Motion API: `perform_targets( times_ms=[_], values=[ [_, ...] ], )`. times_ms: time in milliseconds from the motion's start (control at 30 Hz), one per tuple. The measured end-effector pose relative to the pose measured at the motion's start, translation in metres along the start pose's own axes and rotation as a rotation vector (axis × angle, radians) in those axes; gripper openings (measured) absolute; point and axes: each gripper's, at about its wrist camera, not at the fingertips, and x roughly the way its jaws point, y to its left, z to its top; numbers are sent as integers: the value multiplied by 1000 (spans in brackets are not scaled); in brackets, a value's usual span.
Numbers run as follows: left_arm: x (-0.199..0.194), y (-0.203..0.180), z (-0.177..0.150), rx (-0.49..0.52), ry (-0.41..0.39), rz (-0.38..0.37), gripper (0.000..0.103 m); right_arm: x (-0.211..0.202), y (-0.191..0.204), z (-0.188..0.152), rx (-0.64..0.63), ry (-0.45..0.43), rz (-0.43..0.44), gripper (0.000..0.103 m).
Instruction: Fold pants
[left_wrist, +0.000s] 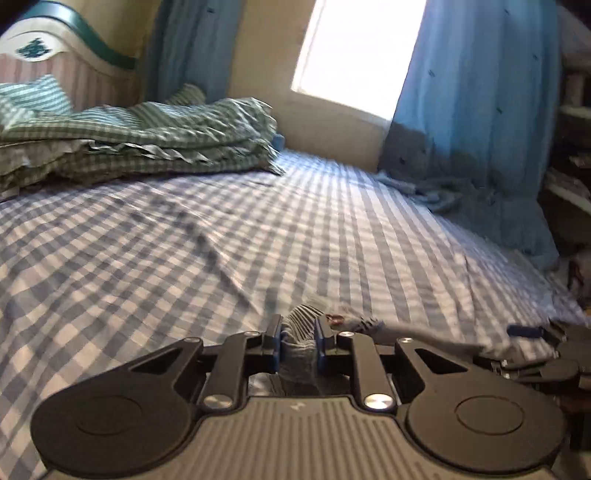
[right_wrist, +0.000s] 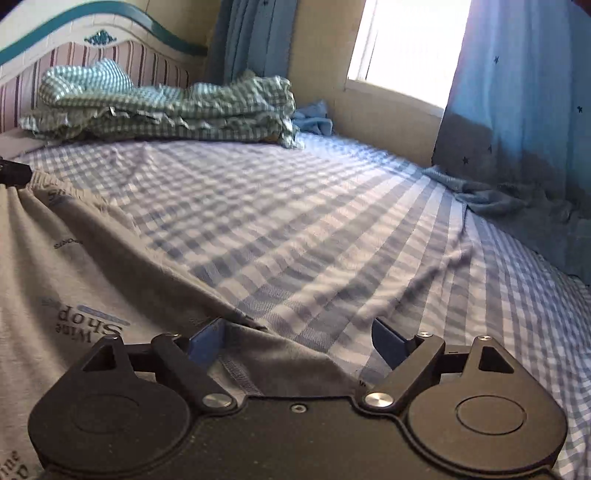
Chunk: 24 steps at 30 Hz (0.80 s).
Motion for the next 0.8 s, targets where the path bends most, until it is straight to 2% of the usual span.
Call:
perform_targets(
  times_ms=[67,100,167,200,233,300,400,433,467,500,567,633,767,800],
  values=[
    [24,7,-14,35,73,19,27,18,2,-10,-11,45,5,84],
    [29,12,-19,8,104,24,33,20,2,-13,4,41,9,84],
    [22,26,-25,-71,89,3,58,15,0,-15,32,25,14,84],
    [19,29,-26,-90,85,-5,79,12,-1,-14,28,16,13,85],
    [13,34,-28,-111,77,-19,89,8,0,-11,13,8,10,85],
    [6,42,-33,-156,74,-36,90,3,3,-1,-10,-16,30,87],
    [2,47,-42,-197,112,-79,90,9,6,14,6,-14,138,88],
    [1,46,-43,-192,103,-78,90,18,11,14,-33,24,130,88],
    [2,45,-43,-192,104,-88,90,29,14,11,-84,69,82,89],
    [4,44,-42,-207,108,-105,90,37,13,4,-102,82,72,96],
    [8,45,-43,-261,124,-183,91,44,-7,-7,24,60,108,101],
    [13,44,-46,-318,148,-264,93,46,-19,-16,96,38,154,101],
    [24,39,-47,-359,116,-226,93,43,-17,-16,78,33,157,100],
    [28,39,-45,-378,108,-201,89,43,-18,-16,83,33,160,100]
  ],
)
